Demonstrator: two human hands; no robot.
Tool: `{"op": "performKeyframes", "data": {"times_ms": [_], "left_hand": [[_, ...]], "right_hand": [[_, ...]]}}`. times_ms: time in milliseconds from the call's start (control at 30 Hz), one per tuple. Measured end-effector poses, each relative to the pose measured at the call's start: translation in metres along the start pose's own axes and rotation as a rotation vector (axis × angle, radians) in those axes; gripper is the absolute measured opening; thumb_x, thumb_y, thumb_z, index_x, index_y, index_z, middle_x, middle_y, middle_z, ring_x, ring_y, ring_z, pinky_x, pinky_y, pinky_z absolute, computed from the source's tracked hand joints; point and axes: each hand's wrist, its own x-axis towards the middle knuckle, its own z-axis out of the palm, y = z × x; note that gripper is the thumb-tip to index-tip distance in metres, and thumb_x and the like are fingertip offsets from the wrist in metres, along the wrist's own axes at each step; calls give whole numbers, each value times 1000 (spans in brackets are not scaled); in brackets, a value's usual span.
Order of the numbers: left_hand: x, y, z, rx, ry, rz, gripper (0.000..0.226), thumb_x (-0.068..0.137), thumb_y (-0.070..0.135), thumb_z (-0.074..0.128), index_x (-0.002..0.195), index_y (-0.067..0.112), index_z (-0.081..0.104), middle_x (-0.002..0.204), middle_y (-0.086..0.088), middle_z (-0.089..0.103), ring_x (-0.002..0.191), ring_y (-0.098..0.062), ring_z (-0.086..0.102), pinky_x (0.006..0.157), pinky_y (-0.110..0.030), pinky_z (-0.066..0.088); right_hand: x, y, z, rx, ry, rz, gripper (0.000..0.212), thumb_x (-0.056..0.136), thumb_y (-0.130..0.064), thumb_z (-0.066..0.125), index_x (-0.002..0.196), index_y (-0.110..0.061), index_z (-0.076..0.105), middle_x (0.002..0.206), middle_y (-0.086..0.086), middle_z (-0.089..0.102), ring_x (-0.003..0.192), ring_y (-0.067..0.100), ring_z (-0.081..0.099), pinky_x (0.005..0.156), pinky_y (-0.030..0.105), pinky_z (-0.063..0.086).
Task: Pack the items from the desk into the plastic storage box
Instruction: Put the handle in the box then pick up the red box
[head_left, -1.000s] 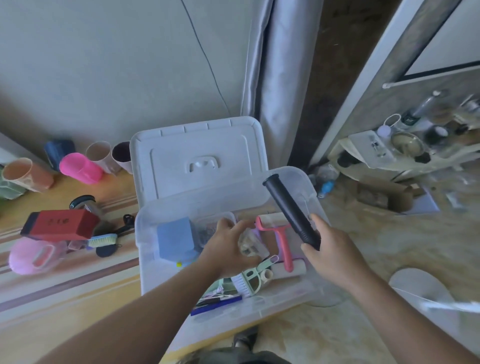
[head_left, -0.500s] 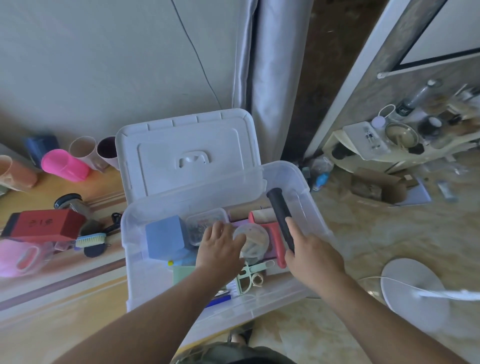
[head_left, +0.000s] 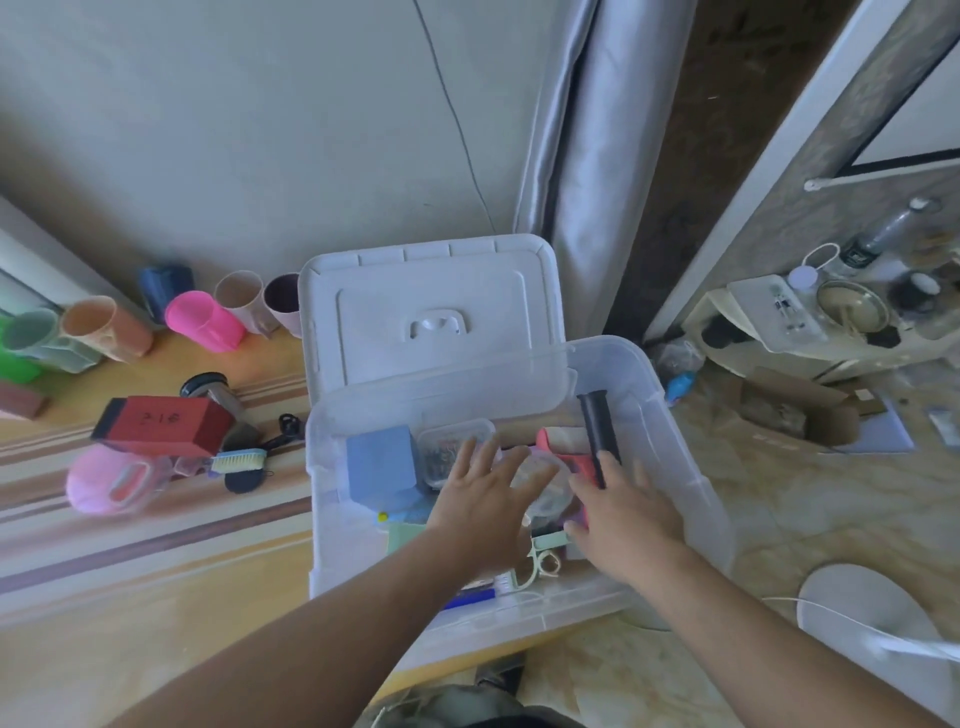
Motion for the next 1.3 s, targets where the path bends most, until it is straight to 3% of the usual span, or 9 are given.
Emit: {"op": "performKeyframes", "data": {"times_ms": [100,300,400,533,700,800,967,1167,1300], "left_hand": [[-16,-28,-19,-21,202,-62,81,83,45,67,154,39,29,154,-3,41,150,-41,23,125,-61,2],[-86,-120,-46,-102,476,-301,70,78,36,69,145,31,50,139,-4,55,132,-37,44,113,-58,33],[-135,-171,-38,-120,523,-457,63,77,31,75,137,28,57,132,-1,56,127,-33,45,110,-51,35],[-197,-241,-14,-131,439,-663,63,74,25,79,134,31,60,137,-2,53,129,-35,44,110,-56,36],[-249,-315,13,-162,275,-821,71,77,33,74,143,37,48,150,-6,44,138,-35,34,117,-55,31],[-268,-350,26,-192,260,-813,69,78,33,72,143,34,51,151,-8,43,140,-34,33,118,-53,28],[-285,-393,48,-247,262,-761,64,75,30,73,137,36,56,146,-8,49,136,-35,39,115,-52,34],[-282,-420,63,-295,211,-704,49,79,29,75,127,34,65,143,-7,54,135,-36,41,113,-53,35],[-246,-437,51,-303,210,-646,48,79,31,73,126,37,65,145,-6,52,135,-39,43,115,-54,34]], "right_hand": [[0,-23,-13,148,246,-258,76,96,-55,55,158,-36,17,165,-6,15,153,29,23,115,48,44],[21,-111,-44,343,428,-506,71,95,-26,67,159,-21,35,167,3,32,156,27,28,120,51,39],[34,-168,-61,452,583,-711,58,85,-8,67,141,-15,53,141,9,57,140,35,49,107,53,51],[49,-258,-75,432,617,-808,57,80,-5,67,135,-16,56,126,7,61,124,32,56,98,46,54],[74,-369,-75,315,420,-728,67,85,-23,69,147,-22,45,136,0,51,129,28,46,90,48,56],[103,-436,-67,197,309,-635,84,86,-41,71,155,-28,25,144,0,41,130,31,44,92,49,55],[150,-510,-53,70,180,-534,100,86,-54,73,159,-19,14,159,9,32,134,39,41,103,52,48],[165,-504,-48,128,166,-451,86,77,-45,84,146,-23,39,137,-1,53,122,29,48,92,47,54],[153,-449,-51,302,271,-233,72,73,-43,83,134,-29,47,121,-5,55,109,27,52,79,47,56]]}}
